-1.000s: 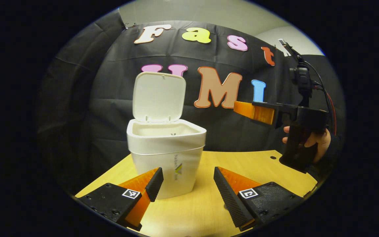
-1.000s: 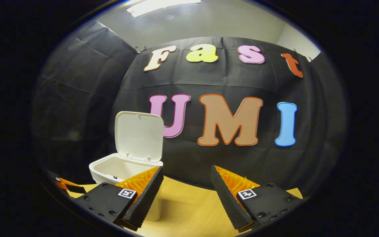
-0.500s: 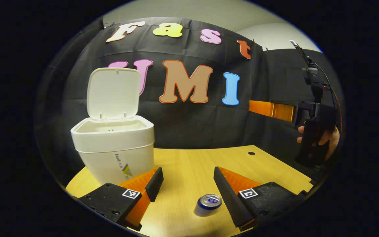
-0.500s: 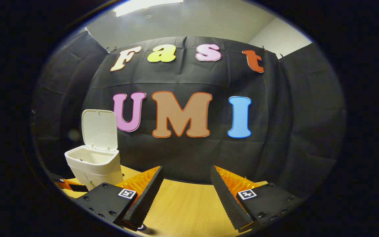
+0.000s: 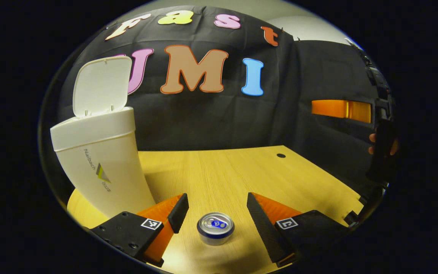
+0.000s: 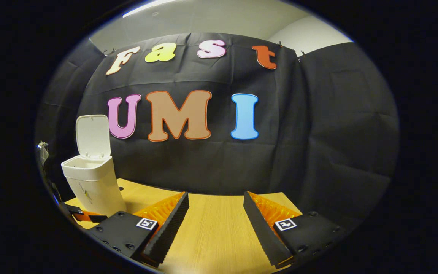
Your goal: Press the lid of the desktop garbage bin to open it, pick up the crumpled paper on the desktop and throw it into the bin, then pick up the pop can on the desktop and drop it into the bin, and finally close the garbage bin lid.
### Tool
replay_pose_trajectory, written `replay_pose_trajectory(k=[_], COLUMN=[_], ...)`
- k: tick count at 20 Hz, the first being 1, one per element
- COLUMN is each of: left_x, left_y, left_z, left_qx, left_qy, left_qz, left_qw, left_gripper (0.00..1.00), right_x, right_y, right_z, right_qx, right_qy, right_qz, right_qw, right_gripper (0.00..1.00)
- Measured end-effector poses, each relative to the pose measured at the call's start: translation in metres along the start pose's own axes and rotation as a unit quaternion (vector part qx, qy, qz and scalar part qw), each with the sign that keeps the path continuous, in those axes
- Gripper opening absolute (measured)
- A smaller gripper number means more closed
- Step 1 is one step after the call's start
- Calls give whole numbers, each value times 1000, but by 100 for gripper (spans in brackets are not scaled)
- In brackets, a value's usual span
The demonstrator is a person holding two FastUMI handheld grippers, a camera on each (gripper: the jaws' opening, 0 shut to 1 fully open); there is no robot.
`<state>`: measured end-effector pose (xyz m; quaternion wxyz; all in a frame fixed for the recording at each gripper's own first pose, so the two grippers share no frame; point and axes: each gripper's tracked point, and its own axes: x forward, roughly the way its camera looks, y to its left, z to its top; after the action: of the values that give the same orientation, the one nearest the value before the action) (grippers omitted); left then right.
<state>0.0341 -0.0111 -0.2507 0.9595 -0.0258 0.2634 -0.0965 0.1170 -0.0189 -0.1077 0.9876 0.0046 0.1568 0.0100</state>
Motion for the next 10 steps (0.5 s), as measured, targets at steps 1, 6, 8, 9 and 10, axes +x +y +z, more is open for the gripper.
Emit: replay_pose_trajectory(k=[1,6,8,9,10], left_x=[3,17,20,20,19], left_y=[0,3,3,2,1], left_z=[-8,-41,-51,-56,-61], left_qx=[-1,4,6,5,3], left_qy=[12,53,68,75,81], left_qz=[4,12,14,13,11], left_qw=[1000,998,998,997,997], left_gripper=[93,94,94,94,94], right_x=[-1,-14,-18,-20,-22], right_y=[-4,-11,-12,-10,-11], right_z=[-7,-48,-57,-59,-62], right_qx=[1,-8,-8,-9,-10], right_qy=[6,47,57,61,62], right_qz=[-3,-6,-5,-4,-4], right_qw=[1000,999,998,998,998], right_gripper=[96,96,96,96,96])
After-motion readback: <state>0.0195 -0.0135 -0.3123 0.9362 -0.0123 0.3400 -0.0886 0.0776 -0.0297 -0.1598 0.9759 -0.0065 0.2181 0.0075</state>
